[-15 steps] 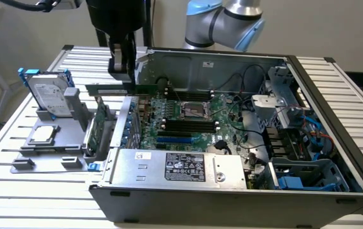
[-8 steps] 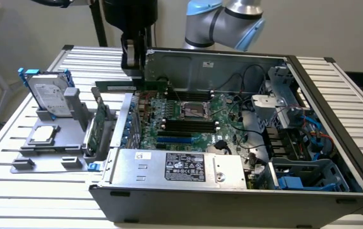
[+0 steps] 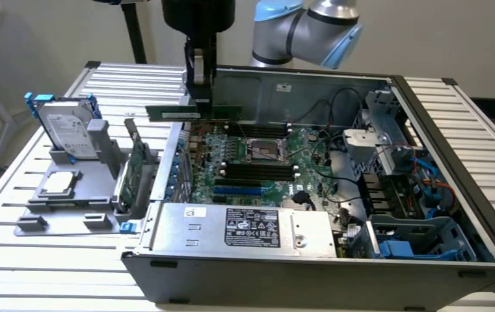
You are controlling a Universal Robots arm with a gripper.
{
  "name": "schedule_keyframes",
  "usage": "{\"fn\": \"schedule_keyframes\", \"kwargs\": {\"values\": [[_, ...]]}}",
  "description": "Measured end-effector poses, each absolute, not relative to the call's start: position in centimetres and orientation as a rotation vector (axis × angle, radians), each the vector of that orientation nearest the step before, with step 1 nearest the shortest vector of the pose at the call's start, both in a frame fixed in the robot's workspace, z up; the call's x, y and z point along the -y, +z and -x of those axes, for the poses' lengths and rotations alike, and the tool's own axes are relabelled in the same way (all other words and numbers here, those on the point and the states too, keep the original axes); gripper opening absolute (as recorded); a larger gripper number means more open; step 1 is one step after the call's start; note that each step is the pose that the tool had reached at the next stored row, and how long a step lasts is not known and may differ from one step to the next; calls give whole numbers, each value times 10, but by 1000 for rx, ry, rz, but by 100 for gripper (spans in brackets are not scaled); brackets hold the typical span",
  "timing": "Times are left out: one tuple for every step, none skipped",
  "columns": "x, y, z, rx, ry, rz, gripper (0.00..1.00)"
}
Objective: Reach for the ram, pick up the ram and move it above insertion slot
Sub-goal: 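Pick up the ram and move it above insertion slot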
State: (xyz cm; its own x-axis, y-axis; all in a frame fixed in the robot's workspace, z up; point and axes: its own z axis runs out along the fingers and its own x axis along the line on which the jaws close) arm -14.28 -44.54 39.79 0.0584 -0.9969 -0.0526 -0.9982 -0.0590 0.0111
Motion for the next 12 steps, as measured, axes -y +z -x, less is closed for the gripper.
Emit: {"fn": "schedule_keyframes", "kwargs": {"values": [[444, 398, 140, -2136, 72, 2265, 13], [444, 398, 137, -2136, 72, 2265, 13], [443, 399, 135, -2136, 72, 2265, 13], [442, 399, 132, -2136, 73, 2265, 13], [441, 399, 129, -2136, 73, 2266, 13], [440, 399, 127, -2137, 74, 2266, 13], [439, 399, 124, -2137, 75, 2266, 13], [438, 399, 121, -2137, 75, 2266, 13], [438, 400, 118, -2137, 76, 2267, 13], [437, 400, 116, -2138, 77, 2267, 13], [436, 400, 113, -2138, 77, 2267, 13], [435, 400, 110, -2138, 77, 2267, 13]]}}
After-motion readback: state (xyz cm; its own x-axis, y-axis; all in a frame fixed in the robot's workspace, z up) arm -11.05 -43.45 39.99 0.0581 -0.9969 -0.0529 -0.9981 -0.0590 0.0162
